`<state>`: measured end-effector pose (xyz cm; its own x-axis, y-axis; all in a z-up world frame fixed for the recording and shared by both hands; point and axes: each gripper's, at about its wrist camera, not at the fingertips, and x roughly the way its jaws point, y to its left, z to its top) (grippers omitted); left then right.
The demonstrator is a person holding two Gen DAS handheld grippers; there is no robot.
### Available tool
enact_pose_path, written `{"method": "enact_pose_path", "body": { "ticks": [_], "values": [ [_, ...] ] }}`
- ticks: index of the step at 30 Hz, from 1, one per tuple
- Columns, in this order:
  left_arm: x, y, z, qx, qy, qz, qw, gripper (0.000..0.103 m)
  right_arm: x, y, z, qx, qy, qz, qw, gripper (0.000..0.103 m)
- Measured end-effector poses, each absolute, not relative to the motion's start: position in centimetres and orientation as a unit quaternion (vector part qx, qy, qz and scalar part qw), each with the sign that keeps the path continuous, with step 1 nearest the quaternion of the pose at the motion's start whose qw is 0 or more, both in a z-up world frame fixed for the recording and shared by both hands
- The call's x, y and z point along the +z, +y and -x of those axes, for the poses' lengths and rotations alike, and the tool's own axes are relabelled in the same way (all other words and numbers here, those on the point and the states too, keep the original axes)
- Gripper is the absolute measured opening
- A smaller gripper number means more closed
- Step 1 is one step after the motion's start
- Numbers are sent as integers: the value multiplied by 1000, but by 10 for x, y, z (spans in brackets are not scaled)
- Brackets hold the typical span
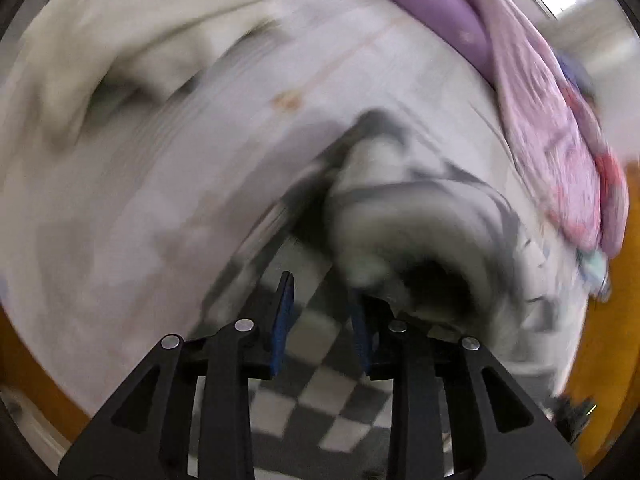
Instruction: Fold large clothes
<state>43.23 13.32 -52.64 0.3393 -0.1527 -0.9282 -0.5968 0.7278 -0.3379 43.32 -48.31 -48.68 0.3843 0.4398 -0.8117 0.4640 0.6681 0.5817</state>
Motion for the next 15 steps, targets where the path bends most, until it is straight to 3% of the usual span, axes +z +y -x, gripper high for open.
{"method": "enact_pose_path", "body": {
  "ticks": [2,5,11,15],
  "values": [
    [-528,140,-404,172,538,381,732,51,-487,-492,-423,-3,550,-435,712,69],
    [-527,143,-383,181,515,424,723,61,-486,-500,-416,15,526,-494,693,78],
    [-522,135,-403,150,455,481,734,66,-496,-479,-442,33,490,-555,672,80],
    [-521,129,-427,127,421,504,743,79,-504,-468,-462,33,472,-565,676,81]
  ]
}}
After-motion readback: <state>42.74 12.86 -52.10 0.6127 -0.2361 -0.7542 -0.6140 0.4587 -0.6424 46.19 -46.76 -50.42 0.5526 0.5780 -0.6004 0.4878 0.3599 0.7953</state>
